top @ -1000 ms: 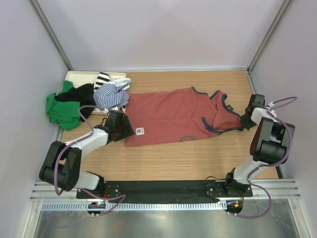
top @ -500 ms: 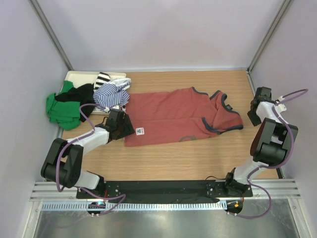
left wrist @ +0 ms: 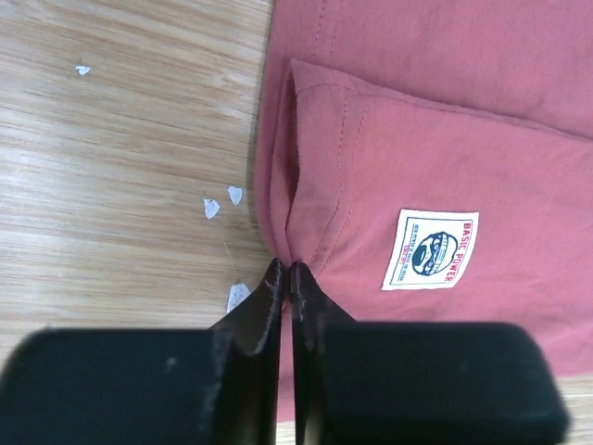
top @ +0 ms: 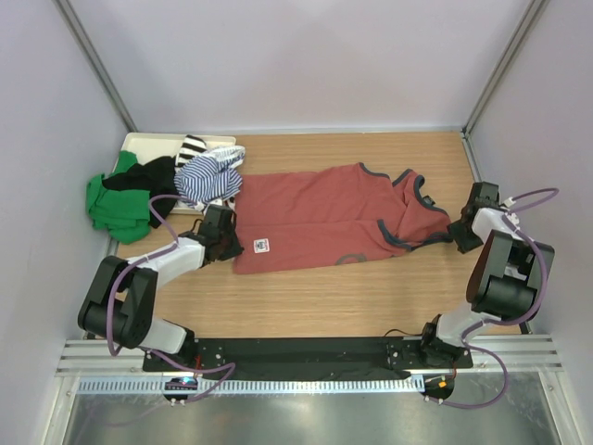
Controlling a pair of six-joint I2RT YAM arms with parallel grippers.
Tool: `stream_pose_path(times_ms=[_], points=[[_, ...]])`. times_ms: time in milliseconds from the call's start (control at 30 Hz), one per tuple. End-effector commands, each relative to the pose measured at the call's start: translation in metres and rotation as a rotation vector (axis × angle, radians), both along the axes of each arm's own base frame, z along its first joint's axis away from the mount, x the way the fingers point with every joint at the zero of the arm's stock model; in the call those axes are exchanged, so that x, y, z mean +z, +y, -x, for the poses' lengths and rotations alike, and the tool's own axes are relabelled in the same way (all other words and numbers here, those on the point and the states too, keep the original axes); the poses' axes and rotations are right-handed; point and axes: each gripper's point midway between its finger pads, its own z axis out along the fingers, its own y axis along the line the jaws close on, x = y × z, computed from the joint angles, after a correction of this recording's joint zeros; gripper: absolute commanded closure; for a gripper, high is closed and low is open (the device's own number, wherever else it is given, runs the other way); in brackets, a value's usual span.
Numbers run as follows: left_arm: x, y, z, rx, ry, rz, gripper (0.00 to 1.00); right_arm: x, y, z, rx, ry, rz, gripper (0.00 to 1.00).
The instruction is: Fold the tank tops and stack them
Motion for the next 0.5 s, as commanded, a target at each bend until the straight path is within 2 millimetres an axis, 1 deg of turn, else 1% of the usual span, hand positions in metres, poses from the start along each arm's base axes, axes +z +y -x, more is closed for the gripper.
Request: stream_pose_path(times_ms=[0, 100, 167, 267, 300, 333, 367, 400, 433, 467], points=[[0.0, 0.008, 0.0, 0.008, 0.006, -0.035, 0.99, -0.005, 0.008, -0.02, 0.063, -0.078, -0.045, 0.52], [0.006, 0.015, -0.003, 0.033, -0.017, -0.046, 1.0, -0.012, 0.01, -0.021, 0.069, -0.073, -0.057, 0.5], [0.007, 0.021, -0.003, 0.054, -0.019, -0.046, 1.0, -0.016, 0.01, -0.022, 0.068, -0.068, -0.064, 0.5], [0.004, 0.027, -0.004, 0.085, -0.014, -0.018, 1.0, -0.015, 0.011, -0.024, 0.066, -0.08, -0.069, 0.5], [0.003, 0.025, -0.003, 0.084, -0.007, 0.0, 1.0, -0.013, 0.011, -0.021, 0.063, -0.082, -0.062, 0.5], [0.0, 0.026, -0.003, 0.087, 0.001, 0.0, 1.0, -0.011, 0.01, -0.019, 0.06, -0.087, -0.054, 0.45], [0.0, 0.026, -0.004, 0.09, 0.002, 0.002, 1.0, -0.008, 0.009, -0.018, 0.055, -0.095, -0.042, 0.36], [-0.001, 0.026, -0.004, 0.088, 0.005, 0.006, 1.0, 0.002, 0.007, -0.019, 0.054, -0.126, -0.021, 0.24], [-0.002, 0.025, -0.003, 0.089, 0.007, 0.008, 1.0, 0.003, 0.01, -0.018, 0.066, -0.139, -0.023, 0.24], [-0.002, 0.025, -0.004, 0.087, 0.006, 0.011, 1.0, 0.008, 0.01, -0.023, 0.085, -0.177, -0.016, 0.25]])
